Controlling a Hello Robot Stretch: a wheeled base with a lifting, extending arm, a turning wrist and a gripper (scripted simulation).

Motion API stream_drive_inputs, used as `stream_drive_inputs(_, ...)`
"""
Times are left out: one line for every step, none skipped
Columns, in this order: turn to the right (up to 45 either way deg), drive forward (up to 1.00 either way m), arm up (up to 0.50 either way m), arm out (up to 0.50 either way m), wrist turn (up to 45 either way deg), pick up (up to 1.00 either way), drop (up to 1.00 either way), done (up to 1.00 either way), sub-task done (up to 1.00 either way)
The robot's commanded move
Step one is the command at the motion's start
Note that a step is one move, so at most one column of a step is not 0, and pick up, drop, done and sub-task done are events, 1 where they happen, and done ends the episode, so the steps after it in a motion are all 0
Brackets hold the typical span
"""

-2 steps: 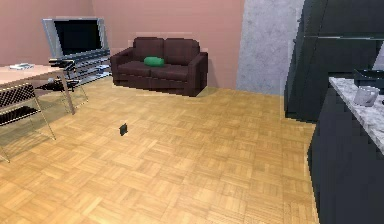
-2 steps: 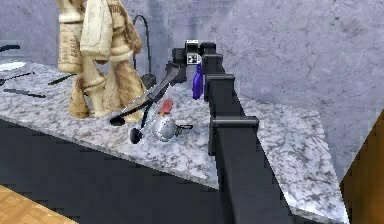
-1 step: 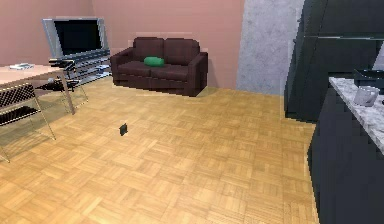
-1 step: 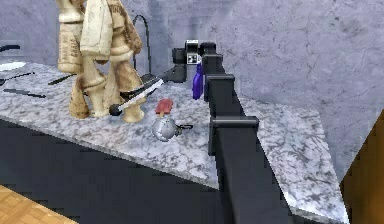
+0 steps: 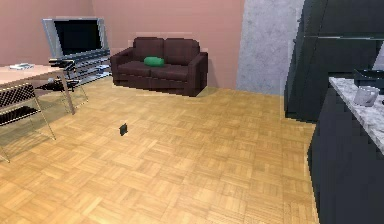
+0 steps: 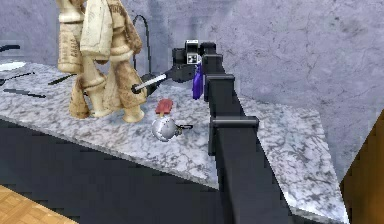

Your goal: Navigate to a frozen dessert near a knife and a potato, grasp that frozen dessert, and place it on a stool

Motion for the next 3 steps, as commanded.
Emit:
stream_drive_inputs(0.0, 0.0, 0.0, 0.0, 12.0, 0.0, 0.0, 0.0, 0.0)
stream_drive_inputs(0.0, 0.0, -0.14, 0.0, 0.0, 0.0, 0.0, 0.0, 0.0)
stream_drive_inputs(0.0, 0.0, 0.0, 0.0, 0.0, 1.0, 0.0, 0.0, 0.0)
